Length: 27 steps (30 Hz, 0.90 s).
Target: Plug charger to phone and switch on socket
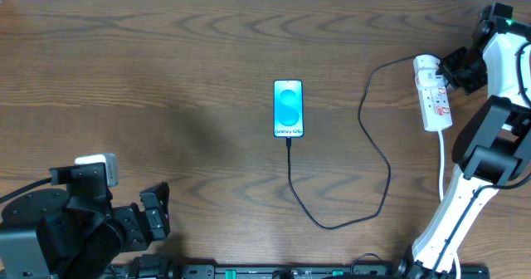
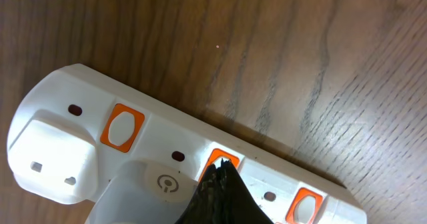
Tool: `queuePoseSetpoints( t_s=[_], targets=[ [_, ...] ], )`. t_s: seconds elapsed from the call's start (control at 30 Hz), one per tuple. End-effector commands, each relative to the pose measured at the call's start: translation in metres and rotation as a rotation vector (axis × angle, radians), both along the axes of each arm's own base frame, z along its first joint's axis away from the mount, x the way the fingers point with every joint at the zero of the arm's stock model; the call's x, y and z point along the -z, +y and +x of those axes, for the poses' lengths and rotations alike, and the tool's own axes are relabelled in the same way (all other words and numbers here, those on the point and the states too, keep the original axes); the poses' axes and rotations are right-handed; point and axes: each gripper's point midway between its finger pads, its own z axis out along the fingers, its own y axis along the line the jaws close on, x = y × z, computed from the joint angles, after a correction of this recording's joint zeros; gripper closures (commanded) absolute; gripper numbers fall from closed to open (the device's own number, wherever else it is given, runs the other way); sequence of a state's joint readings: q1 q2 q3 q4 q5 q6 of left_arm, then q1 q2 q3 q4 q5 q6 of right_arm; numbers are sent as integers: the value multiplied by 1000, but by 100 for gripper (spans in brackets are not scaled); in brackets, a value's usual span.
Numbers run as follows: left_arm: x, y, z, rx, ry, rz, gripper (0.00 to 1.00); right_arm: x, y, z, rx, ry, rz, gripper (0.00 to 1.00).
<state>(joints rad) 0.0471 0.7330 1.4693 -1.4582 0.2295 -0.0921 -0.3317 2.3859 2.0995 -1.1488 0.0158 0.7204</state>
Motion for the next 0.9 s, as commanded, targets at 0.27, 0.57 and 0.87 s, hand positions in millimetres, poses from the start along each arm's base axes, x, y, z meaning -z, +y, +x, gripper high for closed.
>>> queuePoseSetpoints(
  t_s=[0.27,0.57,0.87],
  targets=[
    [-3,2,-1,-5,-12,15,6,20,35,5,-145,35,32,99],
    [-3,2,-1,-5,-12,15,5,47,56,0,-215,57,52,99],
    [-3,2,-1,-5,-12,15,6,59,97,2,-327,54,88,99]
  ],
)
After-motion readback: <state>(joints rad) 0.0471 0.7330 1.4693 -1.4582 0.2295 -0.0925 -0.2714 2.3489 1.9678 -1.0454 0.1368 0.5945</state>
